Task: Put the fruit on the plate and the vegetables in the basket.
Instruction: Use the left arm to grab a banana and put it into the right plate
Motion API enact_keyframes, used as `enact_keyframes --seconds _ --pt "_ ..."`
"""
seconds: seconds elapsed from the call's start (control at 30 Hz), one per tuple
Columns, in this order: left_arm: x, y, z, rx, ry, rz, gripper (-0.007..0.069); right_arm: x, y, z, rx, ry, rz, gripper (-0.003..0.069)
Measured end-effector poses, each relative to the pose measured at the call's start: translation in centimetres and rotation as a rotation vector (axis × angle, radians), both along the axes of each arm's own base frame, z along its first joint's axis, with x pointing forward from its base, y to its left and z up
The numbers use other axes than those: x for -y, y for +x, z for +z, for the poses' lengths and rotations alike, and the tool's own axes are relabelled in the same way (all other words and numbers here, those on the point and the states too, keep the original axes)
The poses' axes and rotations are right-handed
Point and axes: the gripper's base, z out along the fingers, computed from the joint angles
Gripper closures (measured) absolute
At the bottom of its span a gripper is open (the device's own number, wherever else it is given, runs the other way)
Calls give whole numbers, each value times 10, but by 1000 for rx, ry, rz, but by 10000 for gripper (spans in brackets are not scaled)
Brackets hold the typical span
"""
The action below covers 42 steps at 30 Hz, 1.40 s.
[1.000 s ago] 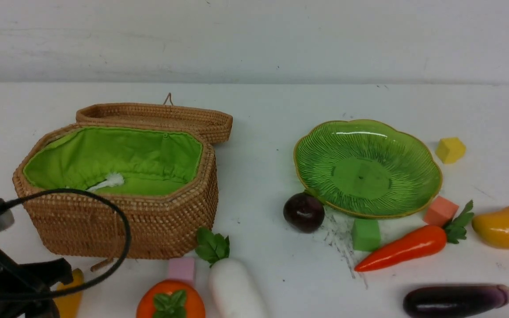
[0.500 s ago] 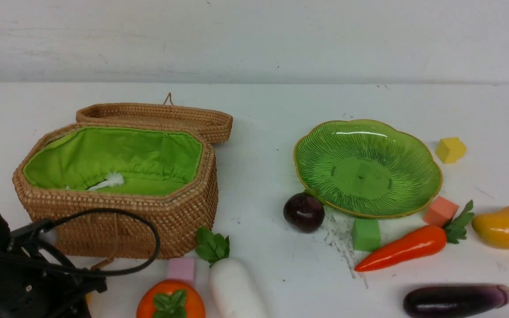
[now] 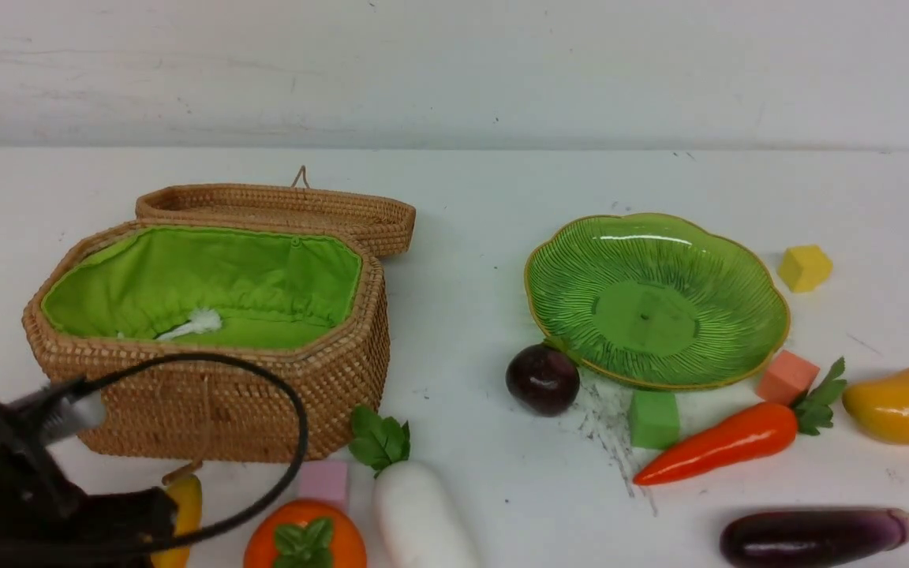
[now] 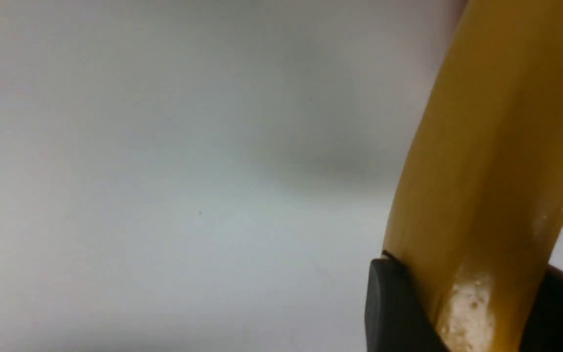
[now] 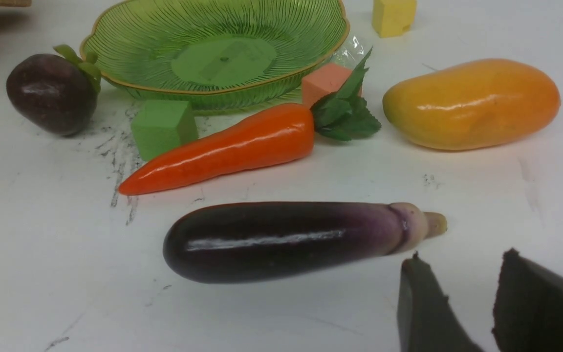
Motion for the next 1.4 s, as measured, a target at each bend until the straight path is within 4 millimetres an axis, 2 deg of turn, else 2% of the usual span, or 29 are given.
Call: enact_keyframes --seconds 0.13,0.17,0.2,0.27,0.3,0.33,0.4,0.5,0.6,0.63,0.7,0.77,0.8,0.83,0.9,0.97,1.07,1.2,1.4 --pt "-5 -7 52 196 51 -26 326 0 0 0 0 0 0 417" --pt "-6 -8 55 212 60 -25 326 0 0 0 0 0 0 417" --pt "-9 -3 82 310 100 -18 326 0 0 0 0 0 0 417" --pt "-12 7 113 416 140 -12 326 0 0 0 0 0 0 417" --pt "-14 16 132 472 161 -12 326 0 0 0 0 0 0 417" --pt "-14 21 140 496 169 -14 326 0 0 0 0 0 0 417" --pt "-13 44 165 559 176 -35 326 0 0 0 0 0 0 417" --pt "-4 82 180 596 184 -100 326 0 0 0 0 0 0 417" --pt "19 122 190 642 194 -182 326 0 0 0 0 0 0 417" --pt "26 131 191 651 200 -203 326 0 0 0 0 0 0 417" --pt "56 167 184 659 238 -286 326 0 0 0 0 1 0 417" --pt "93 192 178 675 265 -373 326 0 0 0 0 1 0 417" --pt "94 196 173 659 271 -376 326 0 0 0 0 1 0 417" --pt "121 207 167 677 280 -429 326 0 0 0 0 1 0 417" --pt "154 220 148 680 289 -500 326 0 0 0 0 1 0 417" --pt "186 229 124 685 291 -575 326 0 0 0 0 1 0 417" --pt "226 234 99 753 277 -669 326 0 0 0 0 1 0 417" --pt "262 241 74 891 271 -778 326 0 0 0 0 1 0 417" --pt "277 248 63 972 229 -760 326 0 0 0 0 1 0 417"
